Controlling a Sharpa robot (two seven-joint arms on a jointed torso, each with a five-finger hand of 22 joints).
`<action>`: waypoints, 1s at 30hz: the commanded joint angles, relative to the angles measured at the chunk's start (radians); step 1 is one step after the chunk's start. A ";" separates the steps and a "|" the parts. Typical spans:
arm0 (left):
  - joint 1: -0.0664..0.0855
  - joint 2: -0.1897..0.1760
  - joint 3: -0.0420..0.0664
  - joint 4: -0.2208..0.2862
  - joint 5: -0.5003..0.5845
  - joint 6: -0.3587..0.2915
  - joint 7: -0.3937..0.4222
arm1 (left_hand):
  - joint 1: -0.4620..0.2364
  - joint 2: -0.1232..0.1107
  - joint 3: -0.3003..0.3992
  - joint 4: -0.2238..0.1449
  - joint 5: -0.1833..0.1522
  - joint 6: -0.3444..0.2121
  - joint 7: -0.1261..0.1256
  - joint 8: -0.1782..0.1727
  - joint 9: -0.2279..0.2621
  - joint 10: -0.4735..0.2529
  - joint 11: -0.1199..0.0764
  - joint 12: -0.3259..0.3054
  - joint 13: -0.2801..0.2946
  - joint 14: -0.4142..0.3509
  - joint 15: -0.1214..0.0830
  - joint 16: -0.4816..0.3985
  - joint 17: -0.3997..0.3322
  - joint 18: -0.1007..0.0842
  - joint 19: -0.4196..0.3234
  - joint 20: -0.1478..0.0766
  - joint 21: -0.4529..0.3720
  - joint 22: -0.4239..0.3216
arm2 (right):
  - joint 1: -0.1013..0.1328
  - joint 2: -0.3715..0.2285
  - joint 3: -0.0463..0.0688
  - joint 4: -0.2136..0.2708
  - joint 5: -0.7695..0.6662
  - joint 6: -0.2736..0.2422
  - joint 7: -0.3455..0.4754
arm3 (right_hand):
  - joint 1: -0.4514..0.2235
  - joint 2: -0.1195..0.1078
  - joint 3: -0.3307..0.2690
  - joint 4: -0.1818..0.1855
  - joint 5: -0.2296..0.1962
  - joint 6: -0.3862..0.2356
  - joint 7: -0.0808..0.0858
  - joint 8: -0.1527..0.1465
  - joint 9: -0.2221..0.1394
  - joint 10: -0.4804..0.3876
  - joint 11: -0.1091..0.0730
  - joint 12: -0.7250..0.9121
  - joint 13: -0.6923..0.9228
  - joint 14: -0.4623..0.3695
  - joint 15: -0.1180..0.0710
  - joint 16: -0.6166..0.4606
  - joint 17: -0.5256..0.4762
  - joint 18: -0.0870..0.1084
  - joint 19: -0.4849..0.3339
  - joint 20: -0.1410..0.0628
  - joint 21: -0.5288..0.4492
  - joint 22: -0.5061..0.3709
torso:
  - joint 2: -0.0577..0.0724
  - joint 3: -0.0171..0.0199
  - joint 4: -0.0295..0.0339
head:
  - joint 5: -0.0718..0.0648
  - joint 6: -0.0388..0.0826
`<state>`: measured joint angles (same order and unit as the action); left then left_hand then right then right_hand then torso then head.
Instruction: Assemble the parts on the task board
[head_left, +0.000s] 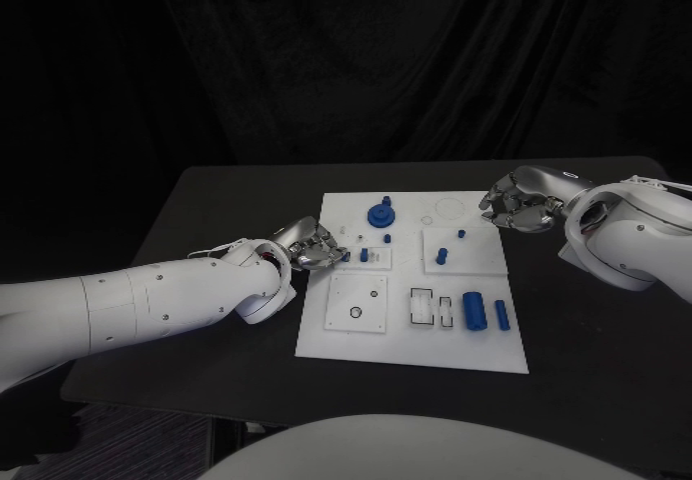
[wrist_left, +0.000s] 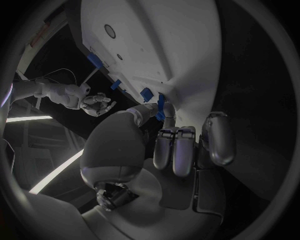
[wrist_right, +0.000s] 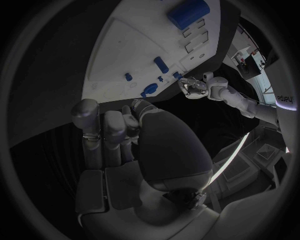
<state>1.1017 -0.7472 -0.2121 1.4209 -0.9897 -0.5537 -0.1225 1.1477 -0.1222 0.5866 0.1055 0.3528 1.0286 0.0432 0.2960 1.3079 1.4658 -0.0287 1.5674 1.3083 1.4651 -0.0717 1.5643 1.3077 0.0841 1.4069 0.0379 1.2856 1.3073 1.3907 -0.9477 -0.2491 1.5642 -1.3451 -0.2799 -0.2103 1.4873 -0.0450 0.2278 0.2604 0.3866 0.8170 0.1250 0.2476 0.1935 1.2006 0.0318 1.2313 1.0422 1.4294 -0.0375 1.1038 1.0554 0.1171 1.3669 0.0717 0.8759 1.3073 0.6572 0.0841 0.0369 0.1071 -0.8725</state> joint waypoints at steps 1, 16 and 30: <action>-0.004 0.006 0.001 -0.003 -0.009 -0.014 0.010 | -0.004 0.010 0.047 -0.041 -0.002 0.010 -0.014 0.005 0.026 0.105 -0.006 0.003 0.263 0.106 -0.005 0.006 0.263 -0.016 0.004 0.000 0.002 0.175 | -0.002 0.000 0.001 0.000 -0.002 -0.019 0.009 | 0.000 -0.009 -0.002 -0.005 0.002 0.006 0.002 0.006 0.001 0.007 0.000 0.003 0.000 0.001 -0.001 0.007 0.001 0.004 0.005 -0.002 0.003 0.095 | 0.000 0.0009 0.0011 | -0.003 0.000; -0.010 0.015 0.001 -0.010 -0.009 -0.037 0.038 | -0.007 0.014 0.050 -0.038 -0.003 0.008 -0.015 0.006 0.025 0.105 -0.006 0.003 0.263 0.106 -0.005 0.006 0.263 -0.016 0.004 0.000 0.002 0.175 | -0.002 0.004 0.001 -0.002 -0.002 -0.005 0.004 | 0.000 -0.009 -0.002 -0.005 0.002 0.006 0.002 0.006 0.001 0.007 0.000 0.003 0.000 0.001 -0.001 0.007 0.001 0.004 0.005 -0.002 0.003 0.095 | 0.004 -0.0045 0.0021 | -0.004 0.000; -0.013 0.022 0.001 -0.017 -0.009 -0.044 0.045 | -0.009 0.016 0.052 -0.034 -0.003 0.008 -0.015 0.007 0.025 0.105 -0.007 0.003 0.263 0.106 -0.006 0.006 0.263 -0.016 0.005 -0.001 0.003 0.175 | -0.002 0.005 0.001 -0.002 -0.002 0.009 -0.003 | 0.000 -0.009 -0.001 -0.006 0.004 0.008 0.001 0.007 0.001 0.005 0.000 0.000 -0.005 0.001 -0.001 0.004 -0.003 0.004 0.004 -0.003 -0.001 0.094 | 0.004 -0.0045 0.0038 | -0.005 0.000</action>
<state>1.0911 -0.7284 -0.2113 1.4023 -0.9984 -0.5896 -0.0956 1.1379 -0.1136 0.5954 0.1102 0.3431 1.0290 0.0436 0.2992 1.3078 1.4670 -0.0299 1.5674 1.3083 1.4651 -0.0716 1.5643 1.3077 0.0841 1.4068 0.0378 1.2854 1.3073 1.3907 -0.9424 -0.2491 1.5613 -1.3446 -0.2782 -0.2090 1.4872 -0.0450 0.2278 0.2604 0.3866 0.8177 0.1243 0.2515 0.1940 1.2005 0.0320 1.2313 1.0377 1.4295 -0.0375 1.1038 1.0534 0.1171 1.3669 0.0716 0.8759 1.3080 0.6615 0.0796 0.0408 0.1011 -0.8725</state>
